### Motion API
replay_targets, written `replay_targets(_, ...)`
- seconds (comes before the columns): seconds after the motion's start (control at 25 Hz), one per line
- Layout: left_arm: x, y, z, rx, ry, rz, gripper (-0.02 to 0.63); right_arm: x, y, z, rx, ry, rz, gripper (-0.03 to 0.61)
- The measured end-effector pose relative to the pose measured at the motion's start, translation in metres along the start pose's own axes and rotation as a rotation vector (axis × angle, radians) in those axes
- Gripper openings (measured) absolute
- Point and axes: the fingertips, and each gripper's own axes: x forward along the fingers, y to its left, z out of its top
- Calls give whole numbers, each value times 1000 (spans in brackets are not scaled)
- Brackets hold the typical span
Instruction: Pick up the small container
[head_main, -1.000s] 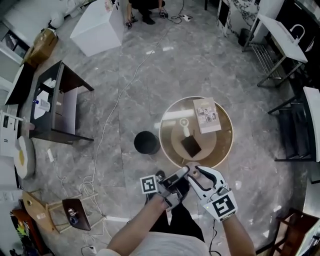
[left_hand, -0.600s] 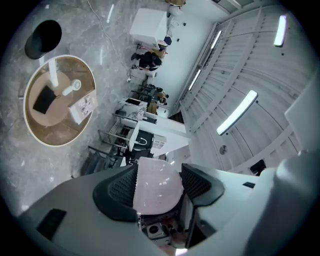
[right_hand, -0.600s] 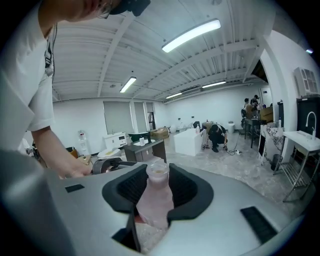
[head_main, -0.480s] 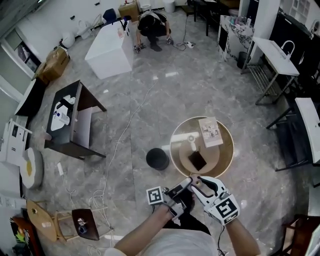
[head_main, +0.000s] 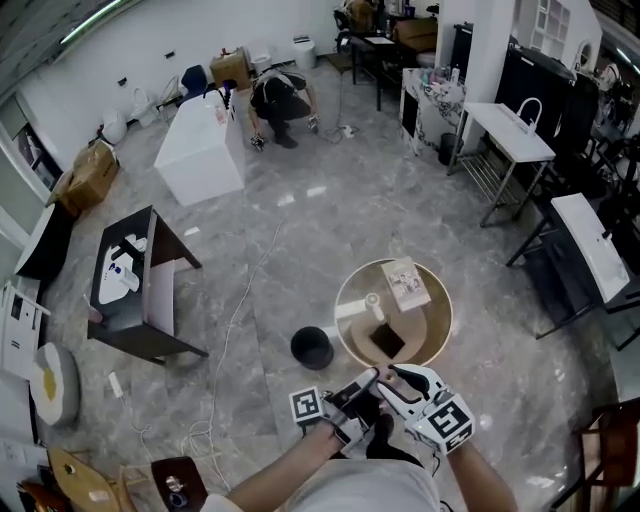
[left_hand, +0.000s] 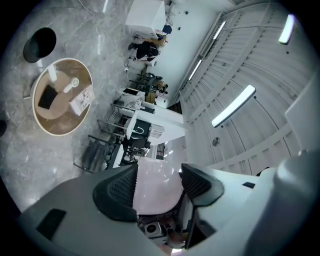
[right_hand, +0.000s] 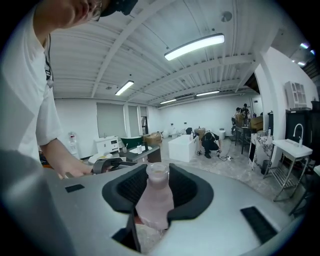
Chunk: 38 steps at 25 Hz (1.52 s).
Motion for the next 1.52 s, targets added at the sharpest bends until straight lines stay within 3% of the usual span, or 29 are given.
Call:
replay_targets(0.4,-41,-30,-25,-35,109,15,276,-11,55,25,-4,-34,-101,149)
replay_targets(0.84,-45,-37,-66,-64,250,21,275,-46,77,28,7,-45,-224,150)
replay_targets(1.08,-38,-38,-80,-50,263,20,276,-62,76,28,-3,-54,-221,150)
replay_targets(1.52,-16,-43,-95,-18,191,-27,275,-84,63,36,-54,-85,-142,150)
